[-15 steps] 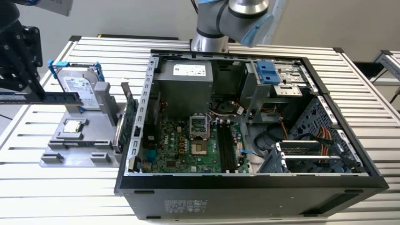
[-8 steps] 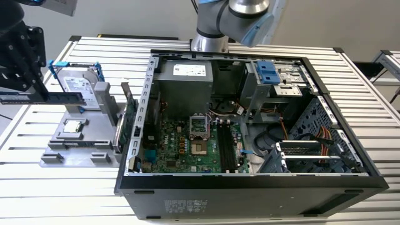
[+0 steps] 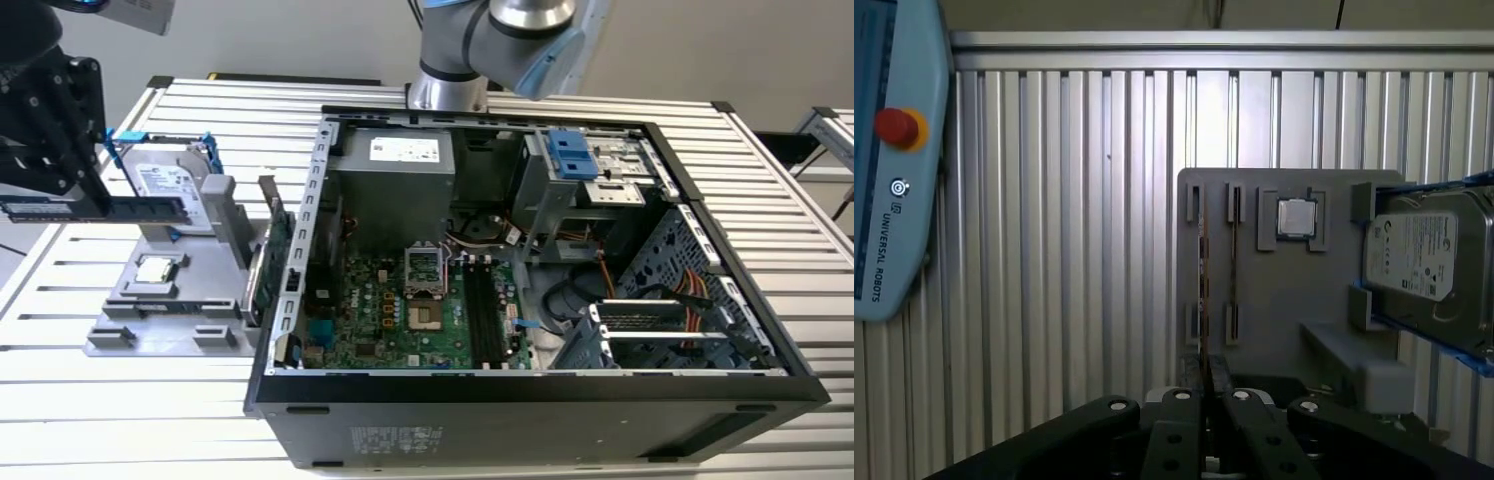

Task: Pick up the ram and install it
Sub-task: 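Pick up the ram and move it above insertion slot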

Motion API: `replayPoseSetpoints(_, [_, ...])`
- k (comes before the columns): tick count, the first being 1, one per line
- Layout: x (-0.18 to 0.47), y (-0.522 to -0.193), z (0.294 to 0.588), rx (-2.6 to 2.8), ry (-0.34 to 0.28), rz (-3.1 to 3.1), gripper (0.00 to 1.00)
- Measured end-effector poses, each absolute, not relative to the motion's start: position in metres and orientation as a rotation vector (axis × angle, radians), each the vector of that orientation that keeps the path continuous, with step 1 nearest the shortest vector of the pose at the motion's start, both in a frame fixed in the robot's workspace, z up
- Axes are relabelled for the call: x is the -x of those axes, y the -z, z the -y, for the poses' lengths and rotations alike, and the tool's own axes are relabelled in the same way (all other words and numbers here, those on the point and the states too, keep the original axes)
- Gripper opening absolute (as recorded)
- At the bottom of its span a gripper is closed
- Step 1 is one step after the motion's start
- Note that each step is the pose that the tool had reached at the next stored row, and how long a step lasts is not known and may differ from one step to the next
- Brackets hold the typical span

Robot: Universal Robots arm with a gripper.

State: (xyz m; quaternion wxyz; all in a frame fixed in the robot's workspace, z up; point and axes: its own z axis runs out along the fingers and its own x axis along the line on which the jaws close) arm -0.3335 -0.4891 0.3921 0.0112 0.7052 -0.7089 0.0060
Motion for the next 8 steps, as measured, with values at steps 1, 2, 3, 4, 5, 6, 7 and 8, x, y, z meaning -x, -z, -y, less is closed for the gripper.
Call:
replayPoseSetpoints(1, [0.3328, -0.3921, 0.4891, -2.2, -0.019, 2.211, 0.0])
replayPoseSetpoints(2, [0.3321, -0.3921, 0.4891, -2.2, -0.019, 2.211, 0.0])
replayPoseSetpoints(3, [0.3315, -0.3921, 0.4891, -2.2, -0.019, 2.211, 0.0])
replayPoseSetpoints(4, [0.3308, -0.3921, 0.4891, -2.2, -0.019, 2.211, 0.0])
replayPoseSetpoints(5, [0.3302, -0.3921, 0.4891, -2.2, -0.019, 2.211, 0.0])
replayPoseSetpoints(6, [0.3296, -0.3921, 0.4891, -2.2, -0.019, 2.211, 0.0])
replayPoseSetpoints(7, [0.3289, -0.3921, 0.4891, -2.2, -0.019, 2.211, 0.0])
replayPoseSetpoints(8, [0.3284, -0.3921, 0.4891, -2.2, -0.019, 2.211, 0.0])
